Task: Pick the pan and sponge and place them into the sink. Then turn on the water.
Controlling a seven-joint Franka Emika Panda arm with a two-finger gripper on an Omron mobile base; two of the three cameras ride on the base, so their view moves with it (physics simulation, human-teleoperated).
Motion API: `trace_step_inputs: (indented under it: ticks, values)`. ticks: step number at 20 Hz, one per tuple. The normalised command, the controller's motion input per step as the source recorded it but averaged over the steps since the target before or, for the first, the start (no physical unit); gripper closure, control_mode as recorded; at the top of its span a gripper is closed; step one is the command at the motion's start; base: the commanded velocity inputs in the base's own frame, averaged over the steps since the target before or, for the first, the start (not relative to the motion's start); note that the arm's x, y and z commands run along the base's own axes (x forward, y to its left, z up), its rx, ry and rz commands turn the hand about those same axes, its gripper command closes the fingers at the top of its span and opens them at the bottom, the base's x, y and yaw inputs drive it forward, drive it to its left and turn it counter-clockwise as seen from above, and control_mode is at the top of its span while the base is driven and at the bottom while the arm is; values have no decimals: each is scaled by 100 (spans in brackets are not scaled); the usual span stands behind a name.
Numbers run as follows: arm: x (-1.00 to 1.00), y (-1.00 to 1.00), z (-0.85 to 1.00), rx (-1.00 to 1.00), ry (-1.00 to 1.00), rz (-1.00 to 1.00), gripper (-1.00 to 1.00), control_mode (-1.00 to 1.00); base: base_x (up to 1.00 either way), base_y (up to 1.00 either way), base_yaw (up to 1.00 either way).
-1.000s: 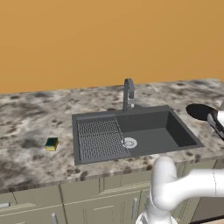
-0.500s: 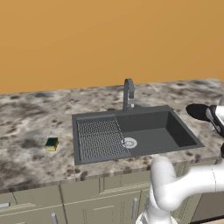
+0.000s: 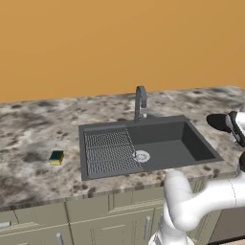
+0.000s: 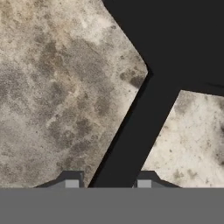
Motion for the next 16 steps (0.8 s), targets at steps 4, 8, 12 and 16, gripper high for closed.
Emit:
trace_step_inputs:
  ticks: [4,8,12,16]
  values:
    - [-26,0,3,7,0,4,100,-100,0,0,0]
    - [-35,0,29,7,0,16,100,-100,0,0,0]
    - [-58,4,30,5,0,31,100,-100,0,0,0]
    - [-65,46,33,0,0,36,100,-100,0,0,0]
